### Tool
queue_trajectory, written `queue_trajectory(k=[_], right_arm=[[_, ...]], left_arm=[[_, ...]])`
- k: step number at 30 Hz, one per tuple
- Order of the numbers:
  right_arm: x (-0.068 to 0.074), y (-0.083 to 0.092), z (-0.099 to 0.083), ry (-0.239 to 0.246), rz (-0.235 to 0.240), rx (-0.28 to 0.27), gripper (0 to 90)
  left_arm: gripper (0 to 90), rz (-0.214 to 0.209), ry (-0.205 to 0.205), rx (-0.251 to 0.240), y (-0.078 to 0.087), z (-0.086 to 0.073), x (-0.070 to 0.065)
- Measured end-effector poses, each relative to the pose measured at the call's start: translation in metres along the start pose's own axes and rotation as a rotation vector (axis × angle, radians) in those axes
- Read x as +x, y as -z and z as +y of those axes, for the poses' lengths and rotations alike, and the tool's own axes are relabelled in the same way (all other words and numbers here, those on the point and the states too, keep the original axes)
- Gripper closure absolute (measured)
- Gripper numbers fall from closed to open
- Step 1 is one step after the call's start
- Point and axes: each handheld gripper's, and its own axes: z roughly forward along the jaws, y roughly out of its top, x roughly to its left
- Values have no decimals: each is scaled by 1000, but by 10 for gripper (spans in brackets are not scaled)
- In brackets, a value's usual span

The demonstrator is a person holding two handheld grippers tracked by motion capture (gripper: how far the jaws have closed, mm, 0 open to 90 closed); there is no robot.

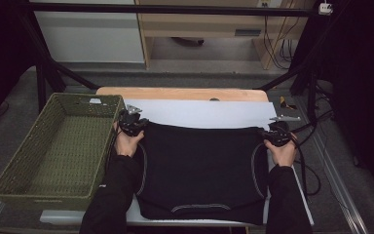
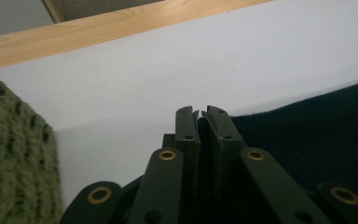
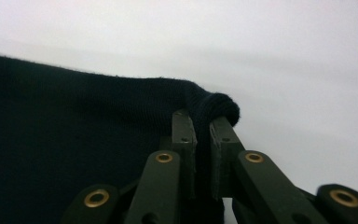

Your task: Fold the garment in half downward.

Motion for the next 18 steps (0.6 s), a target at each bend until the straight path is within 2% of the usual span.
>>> queue_trajectory(k=[2,3,4,6,7,9,11,13,16,18], right_arm=[[-1,-2,-2,-10,1,-1,787],[-1,-2,-3,-16,0,-4,738],[0,0,-4,-6,-14,-17,695],[1,6,-5,-7,-11,-45,592],[2,10,-5,0,-7,-64,518],[7,20,-5,16,10,-119,461],[13,32,-7,15,45,-152,347],[22,42,-12,35,76,-169,251],[35,57,-22,65,108,-180,179],[42,67,-28,77,122,-192,157]], left_arm=[[732,8,15,15,1,-2,-1],[626,13,20,12,3,-3,-2],[561,5,33,7,6,-4,-3],[492,-13,70,-23,16,-3,-5],[450,-11,71,-48,24,-2,-9],[357,-26,65,-59,36,-1,-16],[248,-46,48,-70,49,-2,-26],[175,-59,20,-84,63,-5,-37],[94,-89,-10,-78,82,-14,-50],[86,-117,-23,-86,92,-21,-56]])
